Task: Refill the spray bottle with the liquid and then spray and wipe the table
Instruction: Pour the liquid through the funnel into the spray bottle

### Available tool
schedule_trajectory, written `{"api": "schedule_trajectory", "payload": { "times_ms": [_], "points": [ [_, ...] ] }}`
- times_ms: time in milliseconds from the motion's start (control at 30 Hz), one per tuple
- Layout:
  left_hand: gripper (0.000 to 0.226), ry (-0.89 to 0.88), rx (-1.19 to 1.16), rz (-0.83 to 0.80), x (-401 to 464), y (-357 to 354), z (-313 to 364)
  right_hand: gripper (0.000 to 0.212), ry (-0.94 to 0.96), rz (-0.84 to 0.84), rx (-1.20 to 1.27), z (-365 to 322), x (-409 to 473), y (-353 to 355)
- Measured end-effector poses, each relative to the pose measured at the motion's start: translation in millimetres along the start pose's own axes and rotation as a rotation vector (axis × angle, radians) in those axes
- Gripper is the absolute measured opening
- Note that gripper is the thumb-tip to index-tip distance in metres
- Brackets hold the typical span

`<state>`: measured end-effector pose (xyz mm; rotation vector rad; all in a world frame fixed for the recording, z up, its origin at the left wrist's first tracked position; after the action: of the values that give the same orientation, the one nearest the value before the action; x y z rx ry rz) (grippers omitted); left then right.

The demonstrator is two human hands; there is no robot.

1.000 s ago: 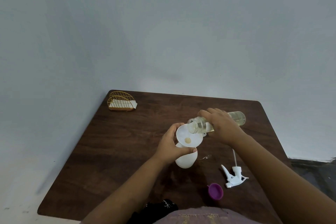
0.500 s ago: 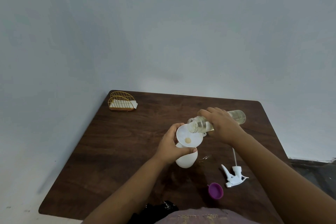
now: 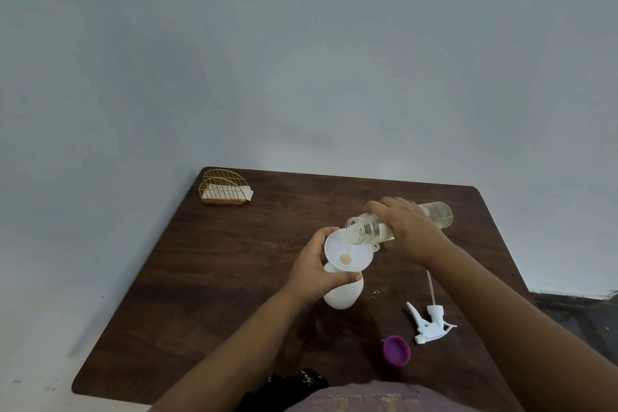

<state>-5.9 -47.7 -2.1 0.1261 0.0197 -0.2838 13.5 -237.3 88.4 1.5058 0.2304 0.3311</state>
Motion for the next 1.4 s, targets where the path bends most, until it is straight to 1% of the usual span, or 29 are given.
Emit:
{"api": "schedule_trajectory", "payload": {
  "times_ms": [200, 467, 967, 1400],
  "points": [
    [0.083, 0.001, 0.001, -0.005, 0, 0, 0, 0.048, -0.003, -0.011, -0.005, 0, -1, 1],
    [0.086, 0.013, -0.012, -0.018, -2, 1, 1, 0.044, -0.002, -0.001, 0.003, 0, -2, 0],
    [0.079, 0.031, -0.024, -0.038, -2, 2, 6, 0.045, -0.024, -0.024, -0.005, -7, -6, 0],
    [0.083, 0.038, 0.030, -0.139, 7, 6, 7, 0.042, -0.115, -0.037, 0.031, -5, -15, -4]
  ]
}}
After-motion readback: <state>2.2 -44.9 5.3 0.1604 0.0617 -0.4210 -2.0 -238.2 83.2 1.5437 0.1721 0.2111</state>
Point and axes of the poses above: each hand's wrist, its own x-axis towards the middle knuckle, its own y-axis out of the back of the hand, z = x × y, the point moved 3 cm from there along x, towards the middle knuckle, and after that the axes turned 11 degrees about -x, right-handed, at the moved point
